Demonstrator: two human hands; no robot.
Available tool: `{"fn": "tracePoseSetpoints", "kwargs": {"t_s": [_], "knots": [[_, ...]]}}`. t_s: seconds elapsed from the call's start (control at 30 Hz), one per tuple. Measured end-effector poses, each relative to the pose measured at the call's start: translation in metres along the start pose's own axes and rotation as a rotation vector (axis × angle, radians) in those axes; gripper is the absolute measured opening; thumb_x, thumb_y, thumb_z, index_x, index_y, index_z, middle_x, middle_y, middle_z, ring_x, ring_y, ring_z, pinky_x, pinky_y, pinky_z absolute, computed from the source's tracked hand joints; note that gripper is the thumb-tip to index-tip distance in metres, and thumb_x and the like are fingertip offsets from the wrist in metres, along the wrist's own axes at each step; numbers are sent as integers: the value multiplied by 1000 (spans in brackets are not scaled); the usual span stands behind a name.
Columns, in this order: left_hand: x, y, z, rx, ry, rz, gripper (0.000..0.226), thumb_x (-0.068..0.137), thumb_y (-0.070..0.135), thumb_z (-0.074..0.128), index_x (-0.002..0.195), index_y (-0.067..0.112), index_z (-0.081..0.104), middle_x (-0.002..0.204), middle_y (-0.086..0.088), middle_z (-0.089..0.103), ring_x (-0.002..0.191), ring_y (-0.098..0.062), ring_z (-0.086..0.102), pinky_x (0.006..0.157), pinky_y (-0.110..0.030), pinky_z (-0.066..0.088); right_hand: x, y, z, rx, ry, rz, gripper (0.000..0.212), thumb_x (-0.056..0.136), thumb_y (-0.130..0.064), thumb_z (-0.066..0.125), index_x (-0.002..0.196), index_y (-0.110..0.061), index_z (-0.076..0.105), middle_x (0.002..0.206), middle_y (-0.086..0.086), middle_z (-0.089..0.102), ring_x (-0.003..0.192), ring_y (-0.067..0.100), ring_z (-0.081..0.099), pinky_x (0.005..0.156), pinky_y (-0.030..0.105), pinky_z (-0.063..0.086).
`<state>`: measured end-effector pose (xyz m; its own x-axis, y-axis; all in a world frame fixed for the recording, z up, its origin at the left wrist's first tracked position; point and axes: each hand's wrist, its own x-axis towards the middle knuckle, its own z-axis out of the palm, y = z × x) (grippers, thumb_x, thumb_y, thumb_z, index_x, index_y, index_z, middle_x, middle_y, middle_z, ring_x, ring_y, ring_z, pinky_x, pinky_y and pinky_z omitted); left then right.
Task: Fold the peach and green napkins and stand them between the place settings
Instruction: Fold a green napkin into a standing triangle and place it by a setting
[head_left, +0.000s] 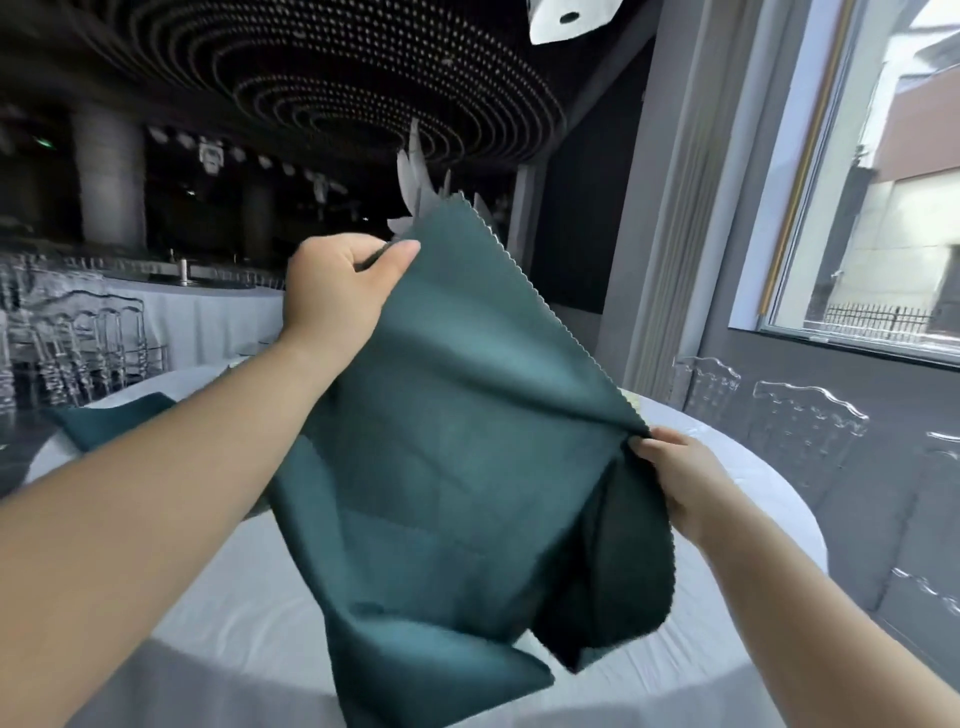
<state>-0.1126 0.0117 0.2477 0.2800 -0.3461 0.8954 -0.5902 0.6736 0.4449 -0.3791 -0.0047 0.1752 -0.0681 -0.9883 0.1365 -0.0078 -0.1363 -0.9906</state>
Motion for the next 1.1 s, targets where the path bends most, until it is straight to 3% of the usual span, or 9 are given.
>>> {"fn": "tracePoseSetpoints", "kwargs": {"t_s": [0.1,0.17,0.37,0.5,0.6,0.77,0.87,1.03,1.1], "knots": [[14,6,-21,31,49,-12,45,88,23,58,52,9,35,43,15,30,47,-2,26,45,-20,19,-33,-36,0,108,-247,-35,29,92,2,39,79,-7,63,60,4,68,50,14,63,51,21,52],[26,7,-35,65,110,-53,50,88,25,57,51,11,27,33,8,24,38,-6,22,43,-20,18,-57,-59,-1,92,-370,-74,33,92,0,41,71,-7,66,57,5,67,46,13,62,42,18,49],[60,17,-66,22,219,-53,47,86,31,56,54,5,35,33,9,25,37,-5,20,45,-23,17,-91,-109,1,56,-564,-273,22,69,-16,51,61,-13,70,59,1,65,48,9,60,48,15,49],[61,5,-57,130,175,-100,45,88,32,57,62,-5,51,49,2,35,46,-4,27,46,-25,20,-55,-108,3,-186,-433,-253,19,88,-11,50,75,-11,63,60,-3,67,50,7,61,50,15,49],[42,-19,-34,239,45,-153,44,88,31,57,67,-8,58,62,-14,38,62,-19,34,54,-32,16,-25,-83,-5,-326,-343,-174,18,90,-15,52,76,-7,61,61,2,65,48,8,59,49,16,49],[16,-51,11,235,-92,-291,50,89,27,56,54,16,23,56,-4,18,54,-16,17,54,-31,10,18,-32,-21,-626,-213,-137,21,87,-27,59,70,-15,63,69,3,60,62,15,54,62,23,44],[8,-69,39,288,-137,-340,53,90,27,55,53,18,18,54,-5,16,52,-18,16,52,-34,10,41,-13,-24,-879,-130,-251,24,89,-26,57,72,-9,59,65,3,49,52,6,42,45,9,32],[-5,-115,88,406,-233,-384,53,90,33,54,50,16,24,49,-5,25,57,-27,28,57,-32,21,99,35,-32,-984,-58,-313,38,86,-22,60,54,-12,43,55,4,39,54,14,33,50,18,32],[-14,-135,108,463,-279,-388,44,91,37,52,54,14,43,56,-7,43,69,-32,44,61,-32,27,120,57,-37,-1007,-41,-267,42,86,-23,60,50,-17,39,52,-1,39,54,13,35,49,20,29]]}}
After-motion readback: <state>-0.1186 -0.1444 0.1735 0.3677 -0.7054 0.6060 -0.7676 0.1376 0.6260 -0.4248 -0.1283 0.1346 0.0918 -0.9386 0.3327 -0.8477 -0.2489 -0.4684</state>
